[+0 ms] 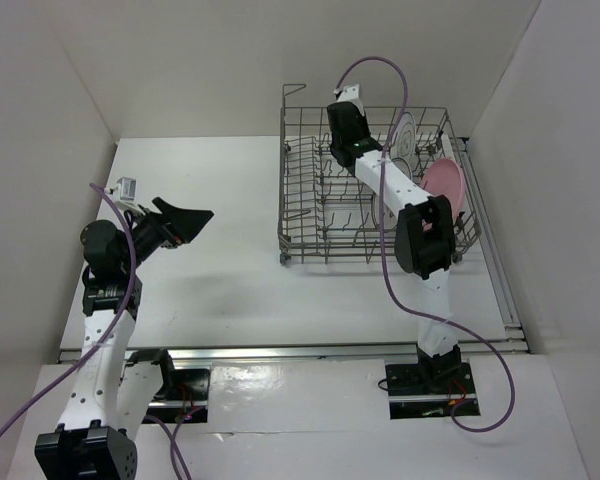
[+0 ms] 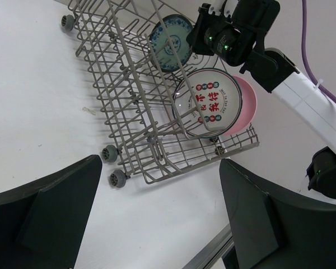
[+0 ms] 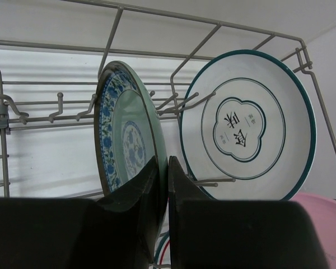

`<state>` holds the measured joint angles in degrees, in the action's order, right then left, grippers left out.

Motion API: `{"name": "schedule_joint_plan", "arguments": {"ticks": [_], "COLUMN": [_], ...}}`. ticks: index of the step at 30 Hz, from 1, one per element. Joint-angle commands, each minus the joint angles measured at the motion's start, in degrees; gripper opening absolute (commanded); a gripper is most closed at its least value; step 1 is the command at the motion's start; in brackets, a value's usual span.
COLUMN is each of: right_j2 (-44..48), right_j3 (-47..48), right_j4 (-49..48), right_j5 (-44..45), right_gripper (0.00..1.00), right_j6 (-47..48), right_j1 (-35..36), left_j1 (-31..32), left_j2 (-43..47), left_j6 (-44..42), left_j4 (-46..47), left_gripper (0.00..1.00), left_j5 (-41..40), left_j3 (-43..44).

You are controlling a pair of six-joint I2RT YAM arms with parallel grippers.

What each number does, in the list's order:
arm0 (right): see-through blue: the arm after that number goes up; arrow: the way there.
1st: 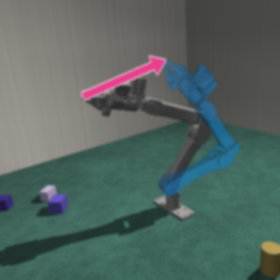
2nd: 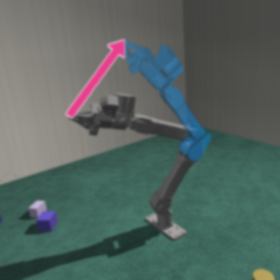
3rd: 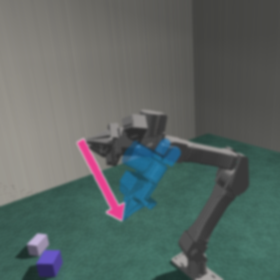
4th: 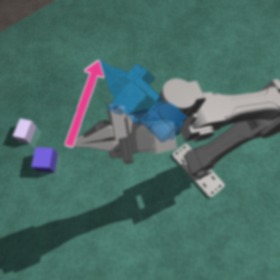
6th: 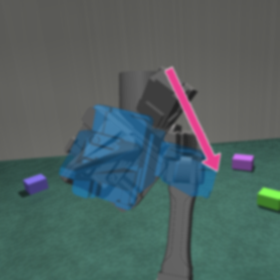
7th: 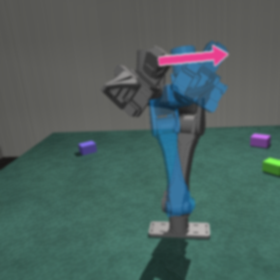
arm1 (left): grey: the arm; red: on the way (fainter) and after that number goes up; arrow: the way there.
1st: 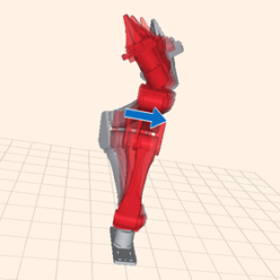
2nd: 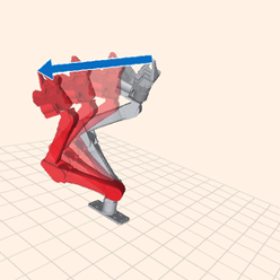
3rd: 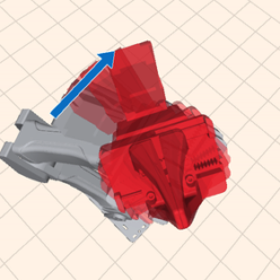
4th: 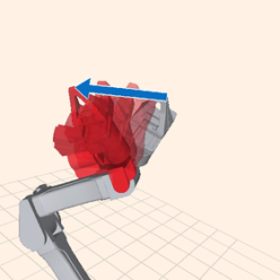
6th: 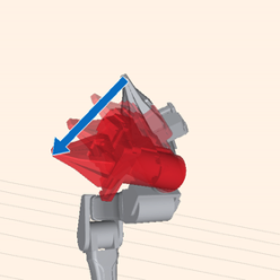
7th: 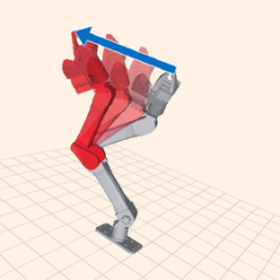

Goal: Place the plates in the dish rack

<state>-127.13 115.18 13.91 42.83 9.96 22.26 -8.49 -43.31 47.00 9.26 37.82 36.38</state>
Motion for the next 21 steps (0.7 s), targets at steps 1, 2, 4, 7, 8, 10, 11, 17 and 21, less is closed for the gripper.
{"name": "schedule_joint_plan", "arguments": {"ticks": [1, 2, 4, 7, 8, 10, 11, 17, 21], "right_j2": [-0.6, -0.6, -0.6, -1.1, -1.1, -1.1, -1.1, -1.1, 0.4], "right_j3": [2.6, 2.6, 2.6, 2.6, 2.6, 2.6, 2.6, 2.6, 3.3], "right_j4": [-2.8, -2.8, -2.8, -2.8, -2.8, -2.8, -2.8, -2.8, -2.2], "right_j5": [1.7, 1.7, 1.7, 1.7, 1.7, 1.7, 1.7, 1.7, 1.7], "right_gripper": [0.14, 0.14, 0.2, 0.23, 0.23, 0.23, 0.23, 0.27, 0.51], "right_j6": [0.3, 0.3, 0.3, 0.3, 0.3, 0.3, 0.3, -0.2, -0.2], "right_j1": [0.4, 0.9, 0.9, 0.9, 0.9, 0.9, 0.9, 0.9, 0.9], "left_j1": [-0.4, -0.4, -0.4, -0.4, -0.4, -0.4, -0.4, -0.4, -0.4], "left_j2": [0.2, 0.2, 0.2, 0.2, 0.2, 0.2, 0.2, 0.2, 0.2], "left_j6": [1.2, 1.2, 1.2, 1.2, 1.2, 1.2, 1.2, 1.2, 1.2], "left_j4": [3.7, 3.7, 3.7, 3.7, 3.7, 3.7, 3.7, 3.7, 4.2], "left_gripper": [1.0, 1.0, 1.0, 1.0, 1.0, 1.0, 1.0, 1.0, 1.0], "left_j5": [1.2, 1.2, 1.2, 1.2, 1.2, 1.2, 1.2, 1.7, 1.7], "left_j3": [0.7, 0.7, 0.7, 0.7, 0.7, 0.7, 0.7, 0.7, 0.7]}}
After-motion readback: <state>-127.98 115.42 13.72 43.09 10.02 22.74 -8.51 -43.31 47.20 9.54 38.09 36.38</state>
